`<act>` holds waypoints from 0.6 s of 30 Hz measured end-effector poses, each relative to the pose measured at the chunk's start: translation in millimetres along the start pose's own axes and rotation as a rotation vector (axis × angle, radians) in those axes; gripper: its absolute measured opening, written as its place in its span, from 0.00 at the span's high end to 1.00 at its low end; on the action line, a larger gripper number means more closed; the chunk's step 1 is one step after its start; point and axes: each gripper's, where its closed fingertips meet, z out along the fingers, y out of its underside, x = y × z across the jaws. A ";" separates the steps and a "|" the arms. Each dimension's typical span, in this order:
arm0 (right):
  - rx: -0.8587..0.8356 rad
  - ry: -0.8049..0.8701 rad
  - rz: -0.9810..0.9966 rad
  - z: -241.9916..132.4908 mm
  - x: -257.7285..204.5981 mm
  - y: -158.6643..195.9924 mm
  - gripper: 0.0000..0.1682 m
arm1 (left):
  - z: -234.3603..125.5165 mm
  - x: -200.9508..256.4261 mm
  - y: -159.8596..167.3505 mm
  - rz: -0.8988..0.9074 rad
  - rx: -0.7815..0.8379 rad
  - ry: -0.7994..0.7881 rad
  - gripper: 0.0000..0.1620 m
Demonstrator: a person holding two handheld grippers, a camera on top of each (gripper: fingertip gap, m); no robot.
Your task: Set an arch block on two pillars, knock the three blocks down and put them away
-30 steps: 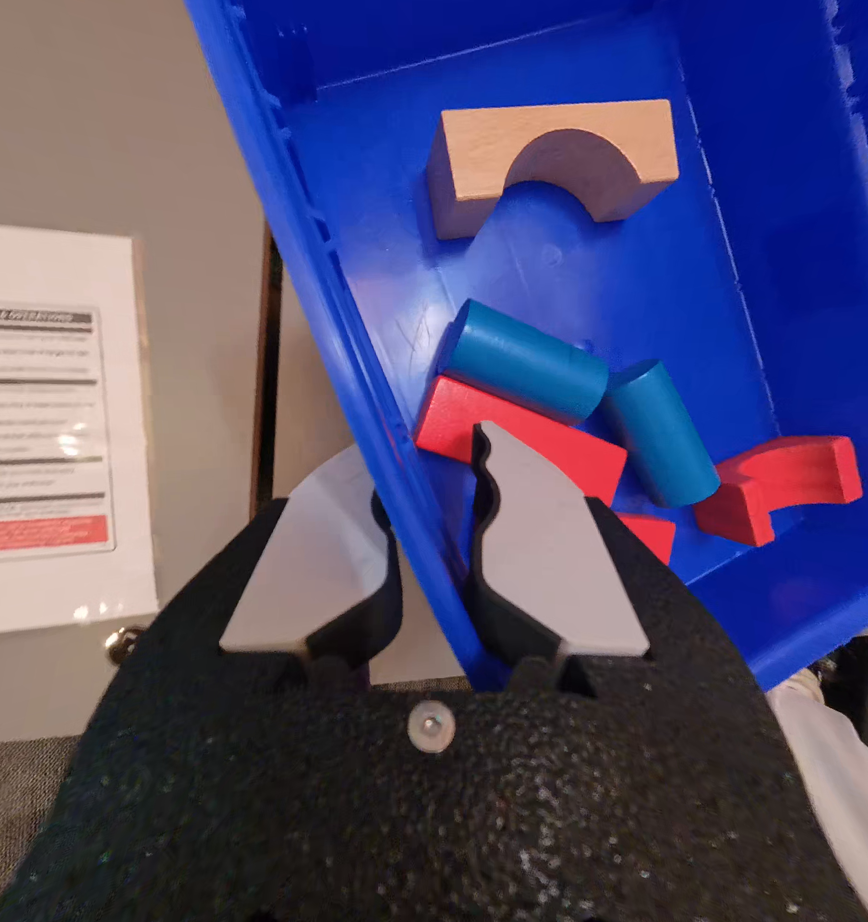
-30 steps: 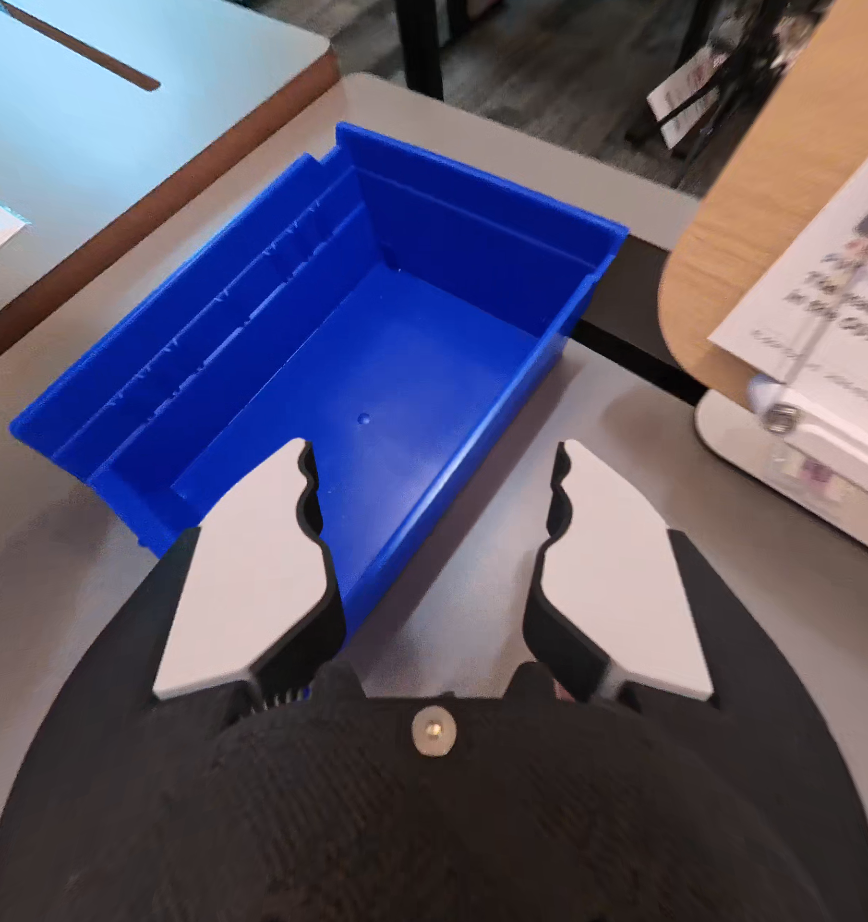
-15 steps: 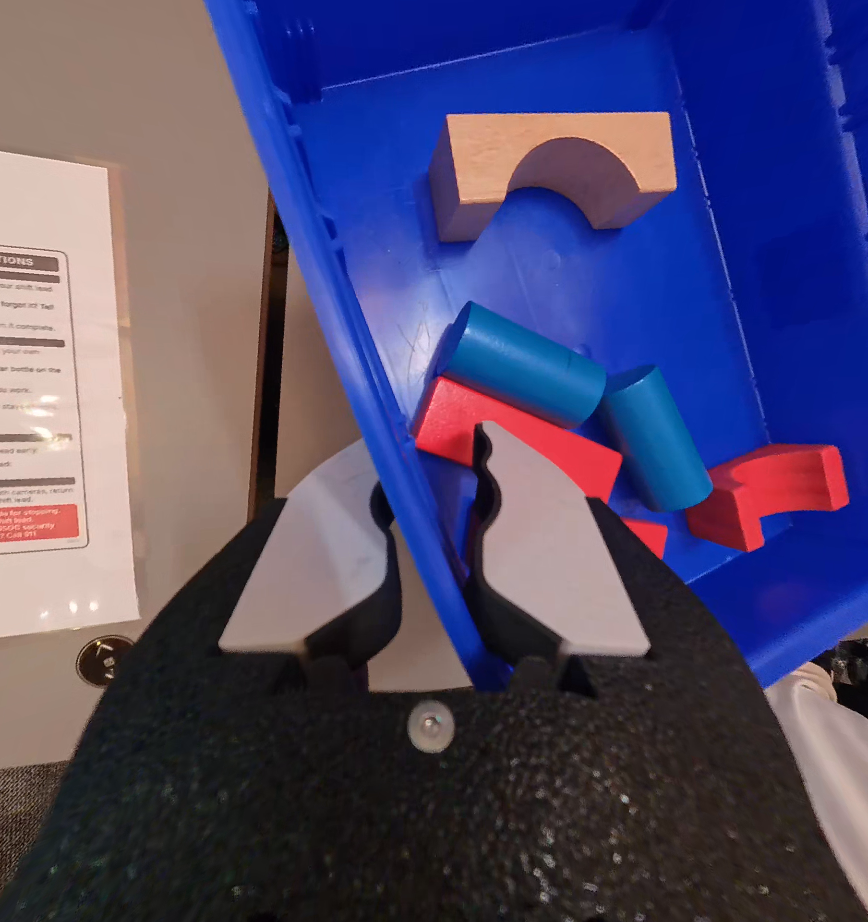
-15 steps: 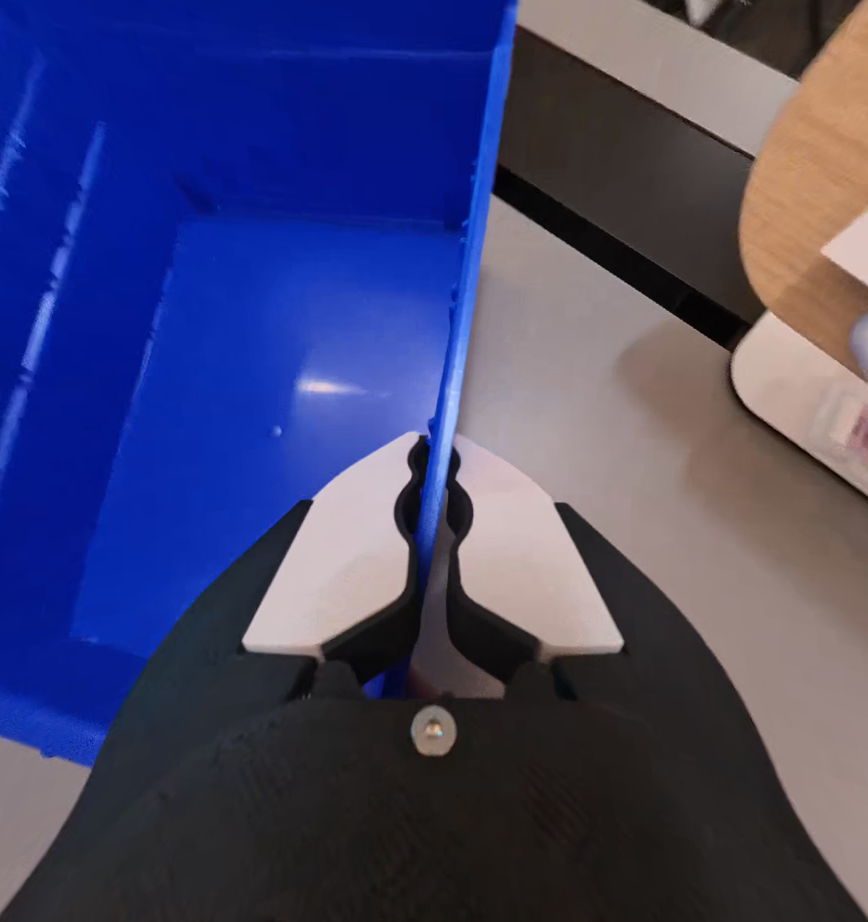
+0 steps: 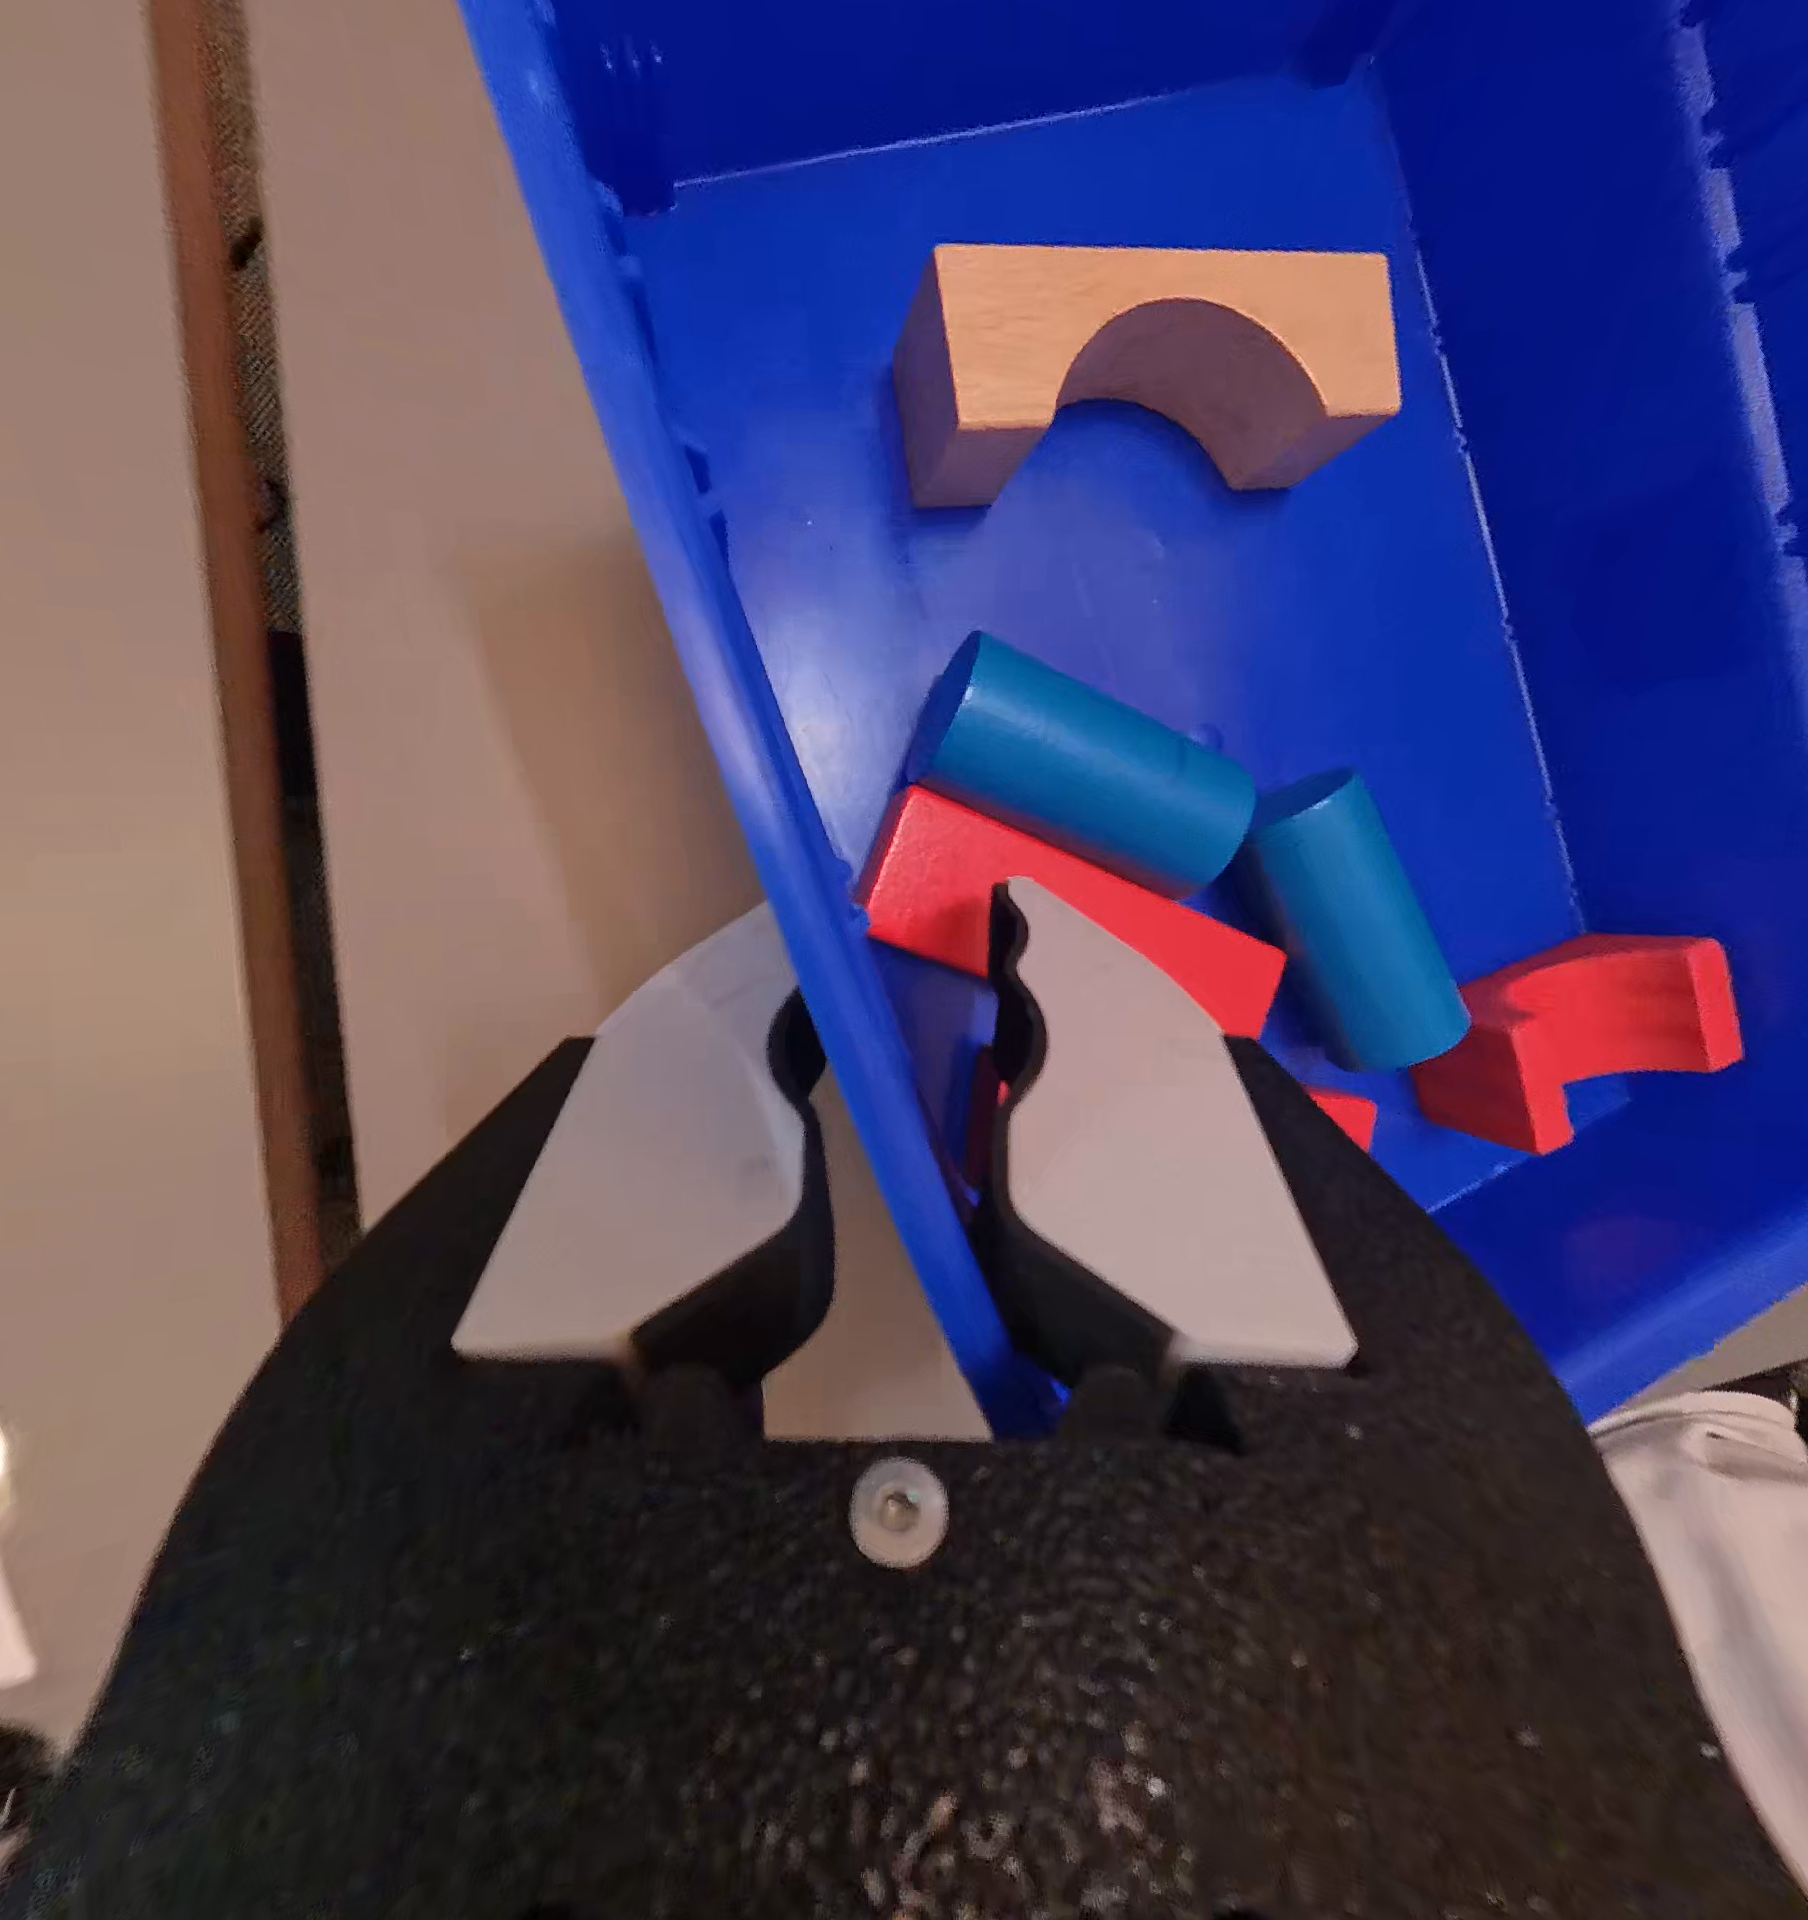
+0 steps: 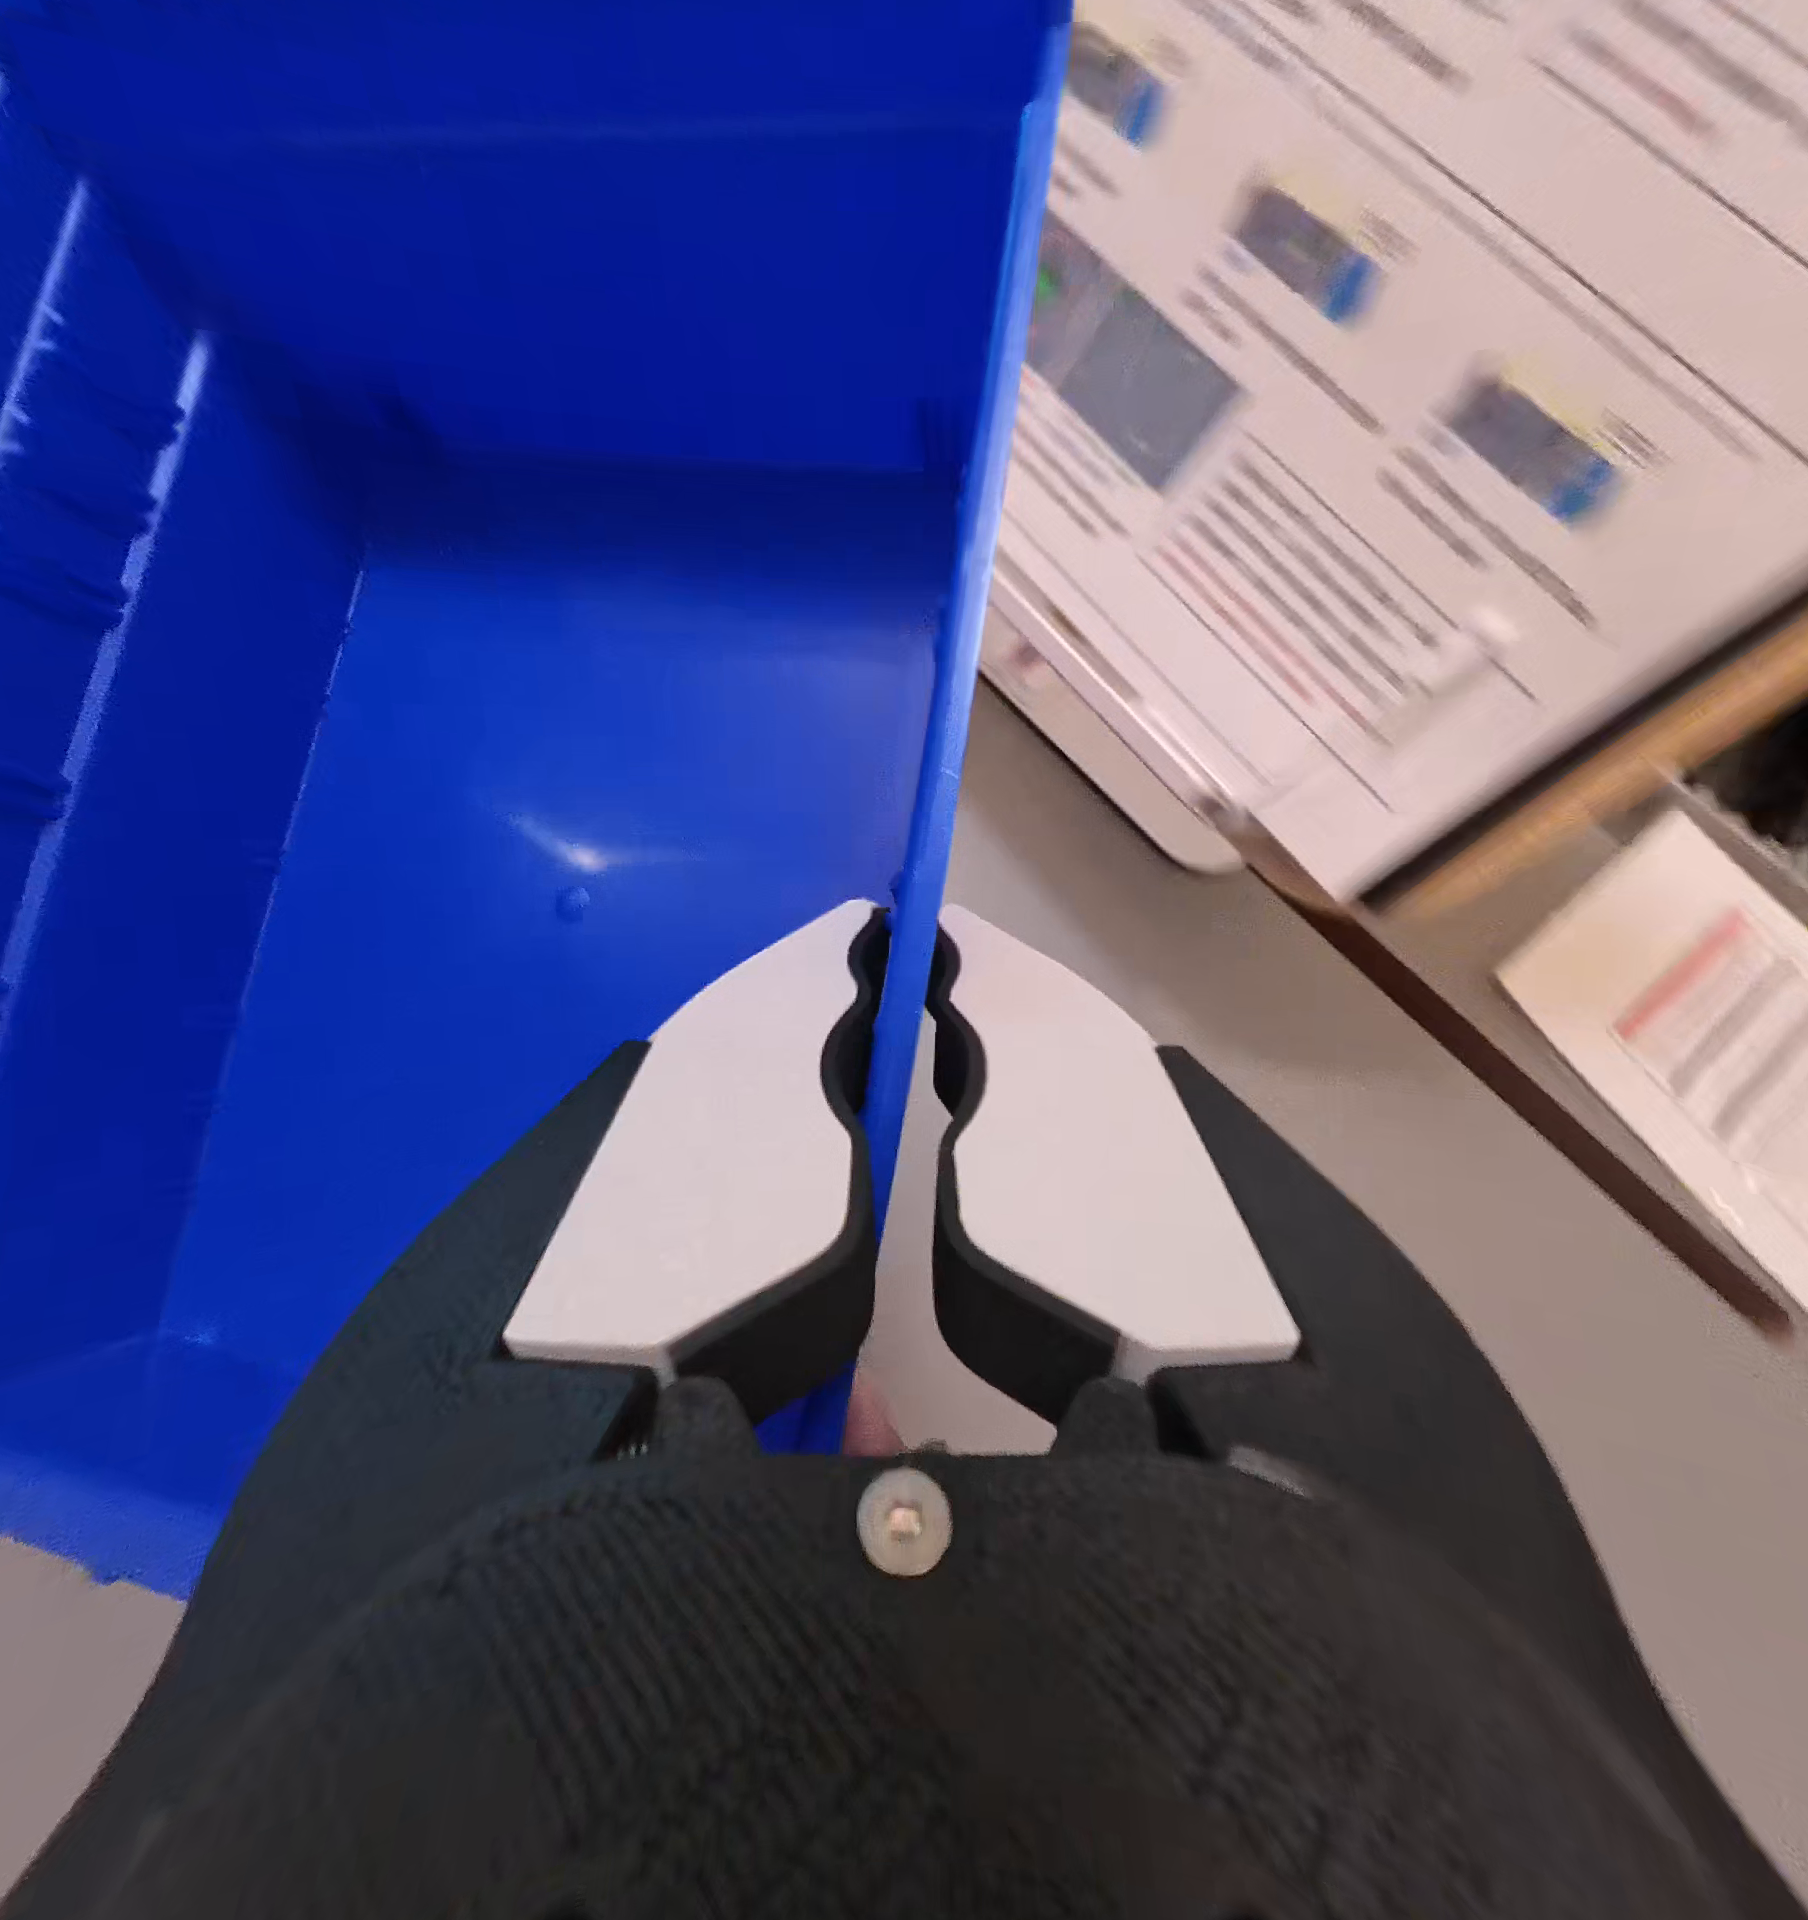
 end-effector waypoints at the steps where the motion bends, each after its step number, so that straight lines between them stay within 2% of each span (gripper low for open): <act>1: 0.006 0.021 0.040 -16.7 20.7 14.3 0.96 | 10.2 6.2 -2.5 0.018 -0.008 0.003 0.82; 6: 0.003 0.172 0.283 -87.3 131.5 107.6 0.96 | 61.6 39.9 -10.7 0.093 -0.044 0.053 0.82; 9: -0.042 0.283 0.388 -113.4 185.9 167.6 0.96 | 88.1 57.1 -15.5 0.128 -0.062 0.079 0.81; 13: -0.103 0.367 0.512 -123.5 232.0 227.2 0.96 | 115.6 73.8 -25.1 0.178 -0.073 0.082 0.81; 18: -0.146 0.375 0.592 -107.3 263.3 263.8 0.96 | 137.7 88.9 -37.4 0.208 -0.071 0.102 0.81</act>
